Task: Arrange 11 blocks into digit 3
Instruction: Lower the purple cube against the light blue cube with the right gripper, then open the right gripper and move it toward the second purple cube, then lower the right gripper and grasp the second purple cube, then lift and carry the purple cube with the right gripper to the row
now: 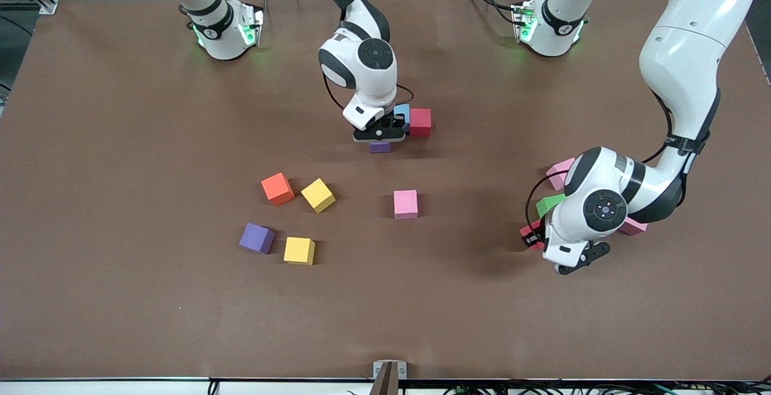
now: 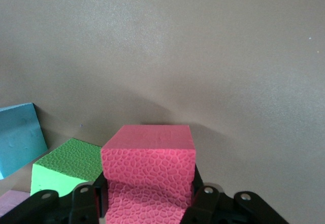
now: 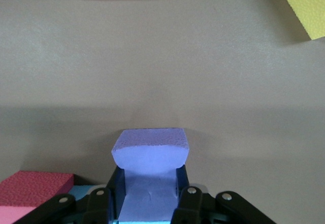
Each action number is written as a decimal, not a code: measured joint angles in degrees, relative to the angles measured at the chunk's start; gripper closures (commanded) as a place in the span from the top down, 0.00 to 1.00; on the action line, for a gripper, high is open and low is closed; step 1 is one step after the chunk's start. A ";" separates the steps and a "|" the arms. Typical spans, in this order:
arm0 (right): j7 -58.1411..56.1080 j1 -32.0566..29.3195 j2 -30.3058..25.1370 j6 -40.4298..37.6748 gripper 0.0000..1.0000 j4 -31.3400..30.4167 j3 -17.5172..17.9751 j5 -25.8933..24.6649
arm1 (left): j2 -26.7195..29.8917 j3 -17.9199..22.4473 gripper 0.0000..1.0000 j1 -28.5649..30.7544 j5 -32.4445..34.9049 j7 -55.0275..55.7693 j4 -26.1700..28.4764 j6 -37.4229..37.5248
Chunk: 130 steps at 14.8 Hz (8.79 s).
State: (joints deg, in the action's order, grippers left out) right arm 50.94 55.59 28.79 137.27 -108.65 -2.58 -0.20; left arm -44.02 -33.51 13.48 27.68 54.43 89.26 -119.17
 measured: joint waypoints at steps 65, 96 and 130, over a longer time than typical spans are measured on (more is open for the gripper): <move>-16.12 -33.97 1.49 7.56 0.99 -0.31 -2.15 -0.47 | 0.00 0.06 0.38 0.05 0.00 0.00 -0.24 0.00; -21.08 -36.82 7.99 1.12 0.82 10.30 -1.96 3.69 | 0.00 0.06 0.38 -0.01 0.00 0.03 -0.23 0.00; -19.46 -11.66 4.48 -10.48 0.05 17.93 -0.05 5.61 | -0.39 0.08 0.38 -0.03 0.00 0.03 -0.02 0.01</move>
State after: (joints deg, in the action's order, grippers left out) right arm 31.48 43.93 33.27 126.79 -90.72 -2.62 5.41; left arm -44.40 -33.43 13.45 27.68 54.47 89.24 -119.16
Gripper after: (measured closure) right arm 0.436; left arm 0.410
